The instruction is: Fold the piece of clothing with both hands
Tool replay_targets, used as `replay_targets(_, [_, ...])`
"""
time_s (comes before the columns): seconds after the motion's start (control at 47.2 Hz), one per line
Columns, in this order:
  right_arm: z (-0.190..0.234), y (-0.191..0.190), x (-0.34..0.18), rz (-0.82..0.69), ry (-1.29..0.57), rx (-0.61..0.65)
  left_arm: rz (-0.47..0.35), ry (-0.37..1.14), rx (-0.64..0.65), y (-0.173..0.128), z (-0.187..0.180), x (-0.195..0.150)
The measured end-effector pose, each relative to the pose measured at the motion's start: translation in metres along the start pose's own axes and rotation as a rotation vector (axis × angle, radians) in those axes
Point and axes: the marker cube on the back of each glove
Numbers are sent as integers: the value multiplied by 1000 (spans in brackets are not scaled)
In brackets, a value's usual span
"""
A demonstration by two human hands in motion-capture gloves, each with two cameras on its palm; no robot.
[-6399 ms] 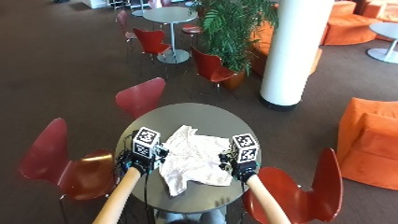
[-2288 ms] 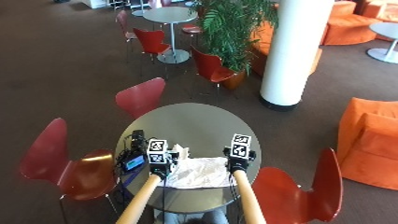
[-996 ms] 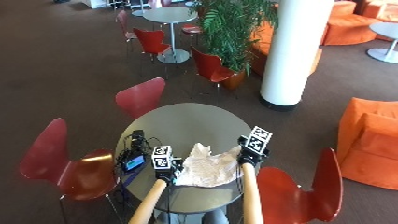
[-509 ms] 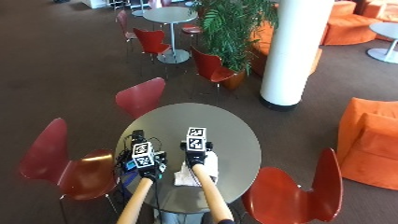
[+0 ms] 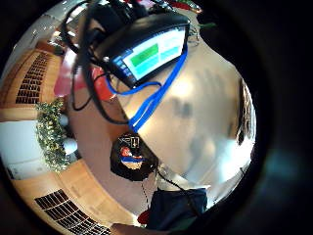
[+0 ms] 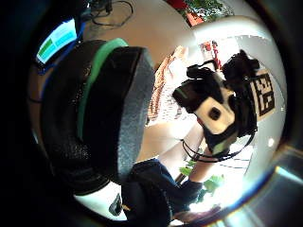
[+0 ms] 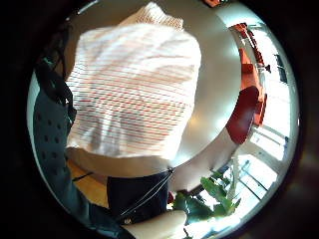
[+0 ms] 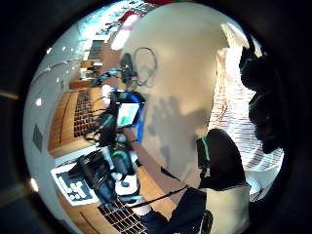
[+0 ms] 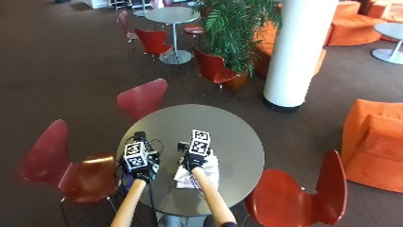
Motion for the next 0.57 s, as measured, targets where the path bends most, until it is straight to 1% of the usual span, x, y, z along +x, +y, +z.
replay_targets(0.042, [1,-20,10,15,7,35,1,-3,8,1,-8,0])
replay_targets(0.085, [-10,-24,17,17,17,68,-4,-19,18,3,-20,-1])
replay_targets(0.212, [-70,9,33,-3,17,181,-15,-68,75,13,-70,-4])
replay_targets(0.297, [-95,28,44,-20,13,204,-24,-111,103,18,-96,-7])
replay_targets(0.403, [-105,32,60,1,-21,230,-34,-138,130,23,-118,-10])
replay_targets(0.509, [-100,29,74,6,-36,211,-40,-86,126,28,-132,-8])
replay_targets(0.572, [-98,27,80,10,-38,212,-47,-54,141,24,-133,-9])
